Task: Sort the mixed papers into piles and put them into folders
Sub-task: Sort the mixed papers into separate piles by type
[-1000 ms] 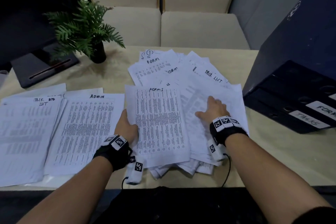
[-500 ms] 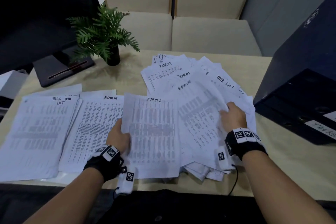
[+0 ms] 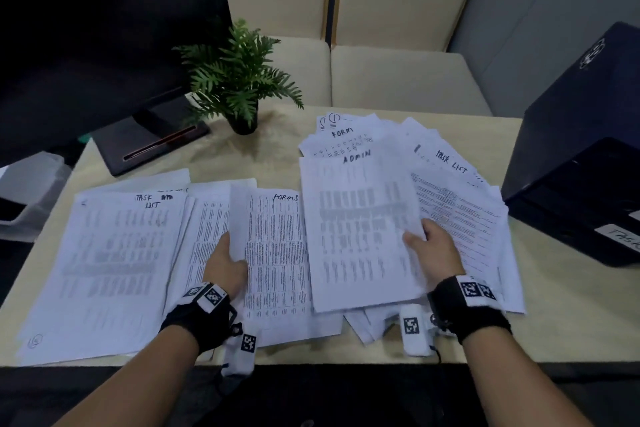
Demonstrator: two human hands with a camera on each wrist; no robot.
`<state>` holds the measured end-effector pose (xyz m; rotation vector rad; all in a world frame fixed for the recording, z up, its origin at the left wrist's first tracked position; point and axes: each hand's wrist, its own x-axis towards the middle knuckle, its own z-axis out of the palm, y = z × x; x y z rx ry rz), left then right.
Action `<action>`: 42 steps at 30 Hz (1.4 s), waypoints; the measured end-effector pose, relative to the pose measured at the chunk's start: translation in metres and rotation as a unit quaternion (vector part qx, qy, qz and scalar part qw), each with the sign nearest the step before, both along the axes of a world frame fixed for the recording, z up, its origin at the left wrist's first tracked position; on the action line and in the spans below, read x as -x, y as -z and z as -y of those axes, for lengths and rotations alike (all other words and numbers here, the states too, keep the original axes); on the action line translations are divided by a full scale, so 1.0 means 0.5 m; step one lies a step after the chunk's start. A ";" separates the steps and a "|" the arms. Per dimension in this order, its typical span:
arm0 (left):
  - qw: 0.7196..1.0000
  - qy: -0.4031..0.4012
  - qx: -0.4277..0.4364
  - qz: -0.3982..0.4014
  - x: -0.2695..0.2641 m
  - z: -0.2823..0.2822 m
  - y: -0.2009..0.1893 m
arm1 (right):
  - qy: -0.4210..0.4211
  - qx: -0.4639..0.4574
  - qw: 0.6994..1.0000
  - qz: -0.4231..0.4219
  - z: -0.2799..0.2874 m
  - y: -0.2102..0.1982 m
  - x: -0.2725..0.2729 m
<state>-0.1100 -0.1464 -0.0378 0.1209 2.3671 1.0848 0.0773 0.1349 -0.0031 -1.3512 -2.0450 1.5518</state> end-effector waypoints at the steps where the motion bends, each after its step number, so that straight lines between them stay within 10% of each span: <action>1: 1.000 0.009 0.000 0.001 0.001 0.001 0.002 | -0.017 0.003 0.999 0.030 0.021 0.014 0.003; 10: 0.997 0.066 -0.032 0.004 0.018 0.025 0.014 | -0.005 0.027 0.997 0.077 0.137 0.050 -0.002; 23: 0.941 -0.224 -0.155 -0.199 0.220 0.233 -0.161 | -0.096 0.034 0.991 0.087 0.291 0.070 0.174; 37: 0.899 -0.130 -0.281 -0.311 0.201 0.168 -0.301 | -0.224 -0.098 0.927 0.283 0.361 0.067 0.226; 42: 0.938 -0.063 -0.281 -0.193 0.138 0.050 -0.268 | -0.060 -0.124 0.987 0.088 0.248 -0.020 0.192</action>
